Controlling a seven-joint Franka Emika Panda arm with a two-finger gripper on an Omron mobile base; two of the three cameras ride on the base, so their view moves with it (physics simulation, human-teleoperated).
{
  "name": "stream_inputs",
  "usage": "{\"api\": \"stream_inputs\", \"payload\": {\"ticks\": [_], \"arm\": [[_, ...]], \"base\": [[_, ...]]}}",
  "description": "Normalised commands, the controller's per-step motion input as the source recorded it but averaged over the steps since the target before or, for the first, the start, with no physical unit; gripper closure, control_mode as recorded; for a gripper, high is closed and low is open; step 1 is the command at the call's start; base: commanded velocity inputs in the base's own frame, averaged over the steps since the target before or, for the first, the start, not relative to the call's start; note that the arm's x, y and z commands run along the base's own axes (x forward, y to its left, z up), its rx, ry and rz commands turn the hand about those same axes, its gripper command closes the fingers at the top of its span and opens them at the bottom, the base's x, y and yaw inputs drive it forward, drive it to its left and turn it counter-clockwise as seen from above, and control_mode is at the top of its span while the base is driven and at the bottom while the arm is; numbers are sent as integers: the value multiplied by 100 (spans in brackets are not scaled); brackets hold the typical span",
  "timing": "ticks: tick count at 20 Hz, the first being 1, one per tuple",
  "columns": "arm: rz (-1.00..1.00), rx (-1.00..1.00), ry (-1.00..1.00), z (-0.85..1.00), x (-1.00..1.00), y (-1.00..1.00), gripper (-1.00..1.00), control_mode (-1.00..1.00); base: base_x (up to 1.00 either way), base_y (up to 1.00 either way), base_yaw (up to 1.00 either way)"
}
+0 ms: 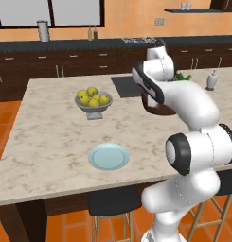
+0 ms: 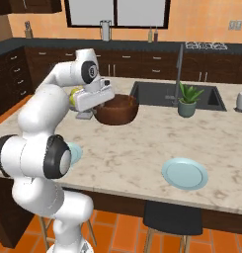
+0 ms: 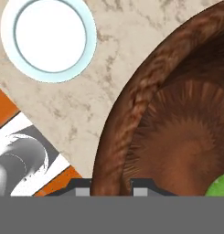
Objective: Pick the chicken drumstick and lemon wedge from their plates and place them in the bowl. Then put the bowl in the fridge.
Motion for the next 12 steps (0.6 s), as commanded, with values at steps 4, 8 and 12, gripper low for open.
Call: {"api": "stream_inputs", "payload": {"ticks": [4,8,12], "arm": [[49,29,-6,17,-14,8,100,-100],[40,1,-19,1,-81,2,100,-100],[35,-14,-12,3,-80,0,100,-100]], "base": [[0,0,0],[0,0,0],[0,0,0]]}}
